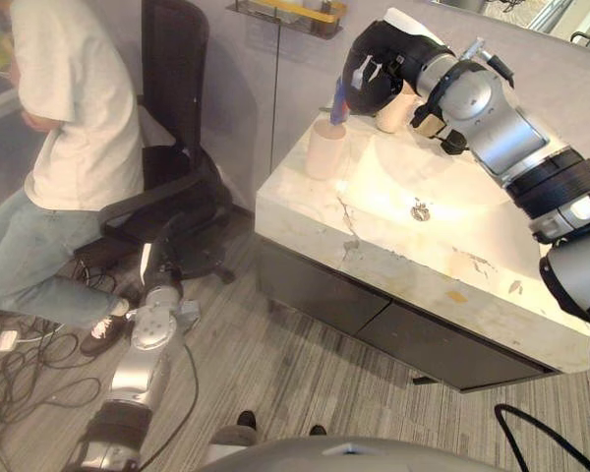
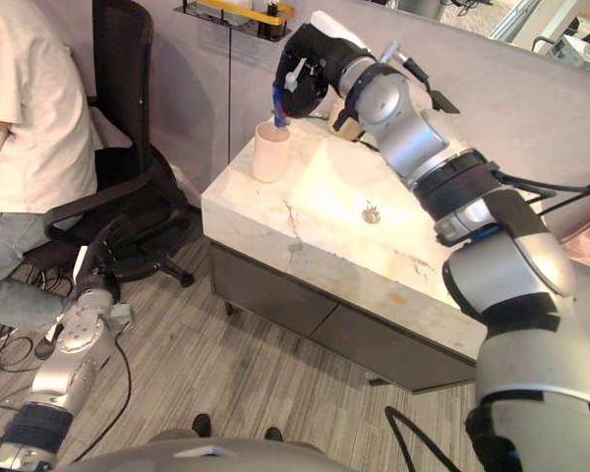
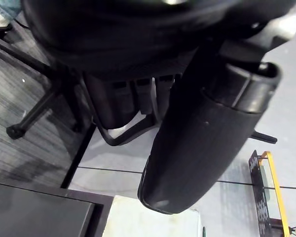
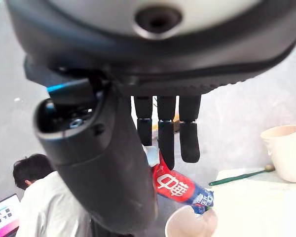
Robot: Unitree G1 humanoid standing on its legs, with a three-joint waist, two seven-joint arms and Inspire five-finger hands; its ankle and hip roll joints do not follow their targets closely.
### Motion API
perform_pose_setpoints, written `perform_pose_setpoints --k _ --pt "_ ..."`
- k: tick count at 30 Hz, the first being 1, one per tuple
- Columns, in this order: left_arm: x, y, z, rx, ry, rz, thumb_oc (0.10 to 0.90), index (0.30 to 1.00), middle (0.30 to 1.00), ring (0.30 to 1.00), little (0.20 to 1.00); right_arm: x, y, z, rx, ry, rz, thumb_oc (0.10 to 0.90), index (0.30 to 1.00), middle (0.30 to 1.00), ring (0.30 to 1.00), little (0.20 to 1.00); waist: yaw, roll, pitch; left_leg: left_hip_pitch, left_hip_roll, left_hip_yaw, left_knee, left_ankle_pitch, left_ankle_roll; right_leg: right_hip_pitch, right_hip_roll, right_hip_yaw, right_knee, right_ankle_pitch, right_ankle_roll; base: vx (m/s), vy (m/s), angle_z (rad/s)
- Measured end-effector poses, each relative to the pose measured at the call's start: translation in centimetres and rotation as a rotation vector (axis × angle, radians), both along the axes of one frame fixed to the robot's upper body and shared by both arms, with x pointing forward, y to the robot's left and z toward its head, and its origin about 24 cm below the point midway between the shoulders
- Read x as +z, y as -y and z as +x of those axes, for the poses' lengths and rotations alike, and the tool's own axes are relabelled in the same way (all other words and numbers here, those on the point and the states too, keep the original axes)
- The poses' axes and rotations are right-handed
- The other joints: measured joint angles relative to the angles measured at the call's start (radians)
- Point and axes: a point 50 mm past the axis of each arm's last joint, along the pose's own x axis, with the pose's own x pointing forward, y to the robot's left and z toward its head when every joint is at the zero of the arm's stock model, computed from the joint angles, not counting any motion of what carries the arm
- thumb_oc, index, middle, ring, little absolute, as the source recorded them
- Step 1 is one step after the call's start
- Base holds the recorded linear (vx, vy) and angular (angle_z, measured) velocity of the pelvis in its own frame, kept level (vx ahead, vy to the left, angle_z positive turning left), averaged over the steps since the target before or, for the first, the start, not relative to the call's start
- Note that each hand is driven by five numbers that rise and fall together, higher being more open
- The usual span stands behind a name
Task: Organize the bathroom.
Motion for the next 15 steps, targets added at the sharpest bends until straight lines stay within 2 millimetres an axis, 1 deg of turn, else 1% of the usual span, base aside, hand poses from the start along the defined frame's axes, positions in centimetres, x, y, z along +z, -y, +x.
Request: perform_pose_setpoints --k 6,11,15 --pt "0.03 0.04 0.04 0.011 0.001 0.002 0.800 0.900 0.900 0.900 0.900 -0.64 -0.01 0.00 0.020 -0.093 -0.025 0.400 0.300 0.300 0.300 0.300 -0.005 0.002 -0.005 -0.001 0.000 0.003 0.000 0.000 0.000 -0.002 0.000 0.001 0.000 0.000 0.000 0.00 0.000 0.00" --pt "-0.29 0.74 0.01 -0.007 -0.013 0.005 0.800 0.900 0.900 0.900 0.900 -0.81 -0.03 0.03 0.019 -0.096 -0.027 0.400 0.300 0.300 0.300 0.300 -0.009 0.002 -0.018 -0.001 0.000 0.003 0.000 0.000 0.000 -0.002 -0.001 0.001 0.000 0.000 0.000 0.00 0.000 0.00" --pt "-0.32 0.82 0.00 -0.010 -0.015 0.004 0.800 0.900 0.900 0.900 0.900 -0.79 0.09 0.09 0.014 -0.086 -0.024 0.400 0.300 0.300 0.300 0.300 -0.011 0.002 -0.020 -0.001 0.000 0.003 0.000 0.000 0.000 -0.002 -0.001 0.002 0.000 0.000 0.000 0.00 0.000 0.00"
